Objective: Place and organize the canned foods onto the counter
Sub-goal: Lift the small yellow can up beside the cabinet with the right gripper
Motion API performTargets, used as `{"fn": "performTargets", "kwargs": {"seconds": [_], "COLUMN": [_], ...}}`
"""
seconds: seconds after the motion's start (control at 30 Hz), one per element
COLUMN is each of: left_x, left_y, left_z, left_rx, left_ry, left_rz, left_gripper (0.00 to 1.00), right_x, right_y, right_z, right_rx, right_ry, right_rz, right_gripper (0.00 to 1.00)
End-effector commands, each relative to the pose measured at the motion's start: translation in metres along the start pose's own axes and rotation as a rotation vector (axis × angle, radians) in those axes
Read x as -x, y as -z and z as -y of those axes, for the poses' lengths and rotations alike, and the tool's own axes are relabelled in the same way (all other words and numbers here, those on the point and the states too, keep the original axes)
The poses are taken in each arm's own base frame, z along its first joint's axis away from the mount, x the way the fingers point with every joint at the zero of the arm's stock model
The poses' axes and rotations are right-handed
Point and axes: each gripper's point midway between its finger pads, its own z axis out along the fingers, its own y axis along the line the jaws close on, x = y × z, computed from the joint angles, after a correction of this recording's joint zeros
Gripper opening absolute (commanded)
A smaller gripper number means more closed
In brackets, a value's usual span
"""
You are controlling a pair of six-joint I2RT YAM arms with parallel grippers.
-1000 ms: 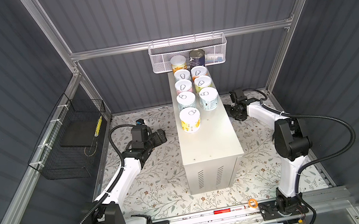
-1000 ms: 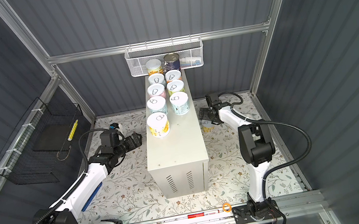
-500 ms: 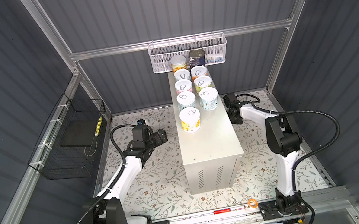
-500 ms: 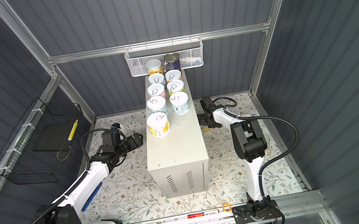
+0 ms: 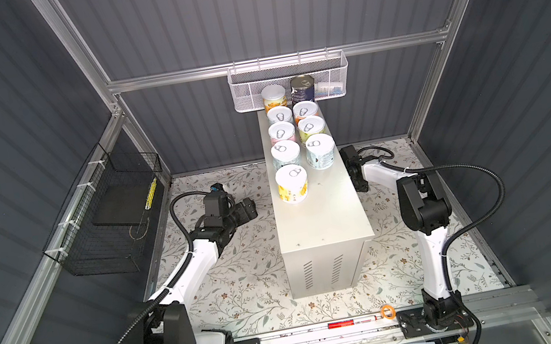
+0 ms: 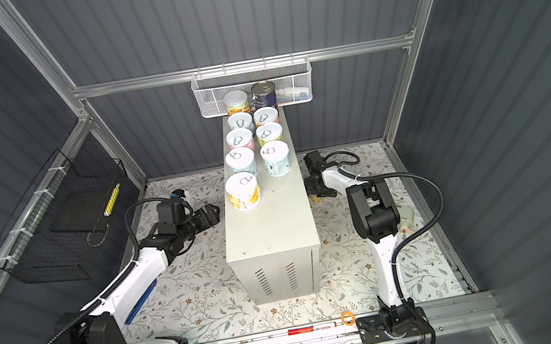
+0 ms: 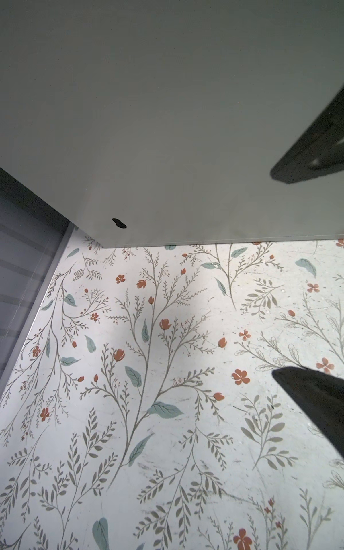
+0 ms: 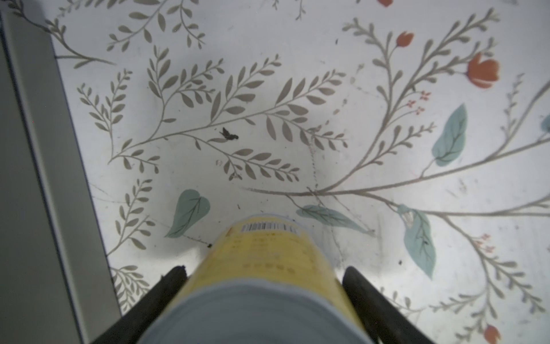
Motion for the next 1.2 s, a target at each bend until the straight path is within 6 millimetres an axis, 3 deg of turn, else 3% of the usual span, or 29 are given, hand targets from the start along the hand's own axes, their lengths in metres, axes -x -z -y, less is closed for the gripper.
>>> {"fn": "performTargets", "kwargs": {"seconds": [0.0, 0.1, 0.2, 0.23, 0.4, 0.5, 0.67, 0.87, 1.17], "left_x": [-0.005, -0.007, -0.007, -0.007, -0.008, -0.009, -0.009, -0.006, 0.009], "left_y": [0.000, 0.001, 0.005, 0.006, 0.010, 0.012, 0.014, 0.015, 0.019], "left_z": [-0.005, -0.006, -0.005, -0.004, -0.001, -0.002, -0.001, -0.001, 0.008], "left_rx": [0.009, 0.009, 0.004, -0.004, -0.014, -0.011, -0.009, -0.006, -0.019], "left_ry": [0.020, 0.022, 0.019, 0.015, 0.005, 0.003, -0.002, -0.006, -0.026], "left_rz": [0.002, 0.000, 0.006, 0.006, -0.007, -0.010, -0.009, 0.000, 0.011], "left_gripper": [0.97, 0.97, 0.97, 0.97, 0.96, 0.96, 0.96, 0.96, 0.96], "right_x": [-0.002, -0.004, -0.007, -0.009, -0.023, -0.033, -0.041, -0.038, -0.036], "right_y": [-0.003, 0.000, 0.008, 0.012, 0.034, 0.059, 0.127, 0.215, 0.317], "right_z": [0.002, 0.004, 0.008, 0.009, 0.016, 0.021, 0.036, 0.055, 0.061], "right_rx": [-0.017, -0.018, -0.023, -0.023, -0.002, 0.023, 0.047, 0.052, 0.099], "right_ry": [0.019, 0.018, 0.017, 0.018, 0.030, 0.031, 0.040, 0.046, 0.090], "right_rz": [-0.019, -0.016, -0.007, -0.007, -0.008, -0.002, 0.059, 0.166, 0.280], "right_gripper": [0.71, 0.48, 0.04, 0.00, 0.00, 0.00, 0.00, 0.00, 0.00]}}
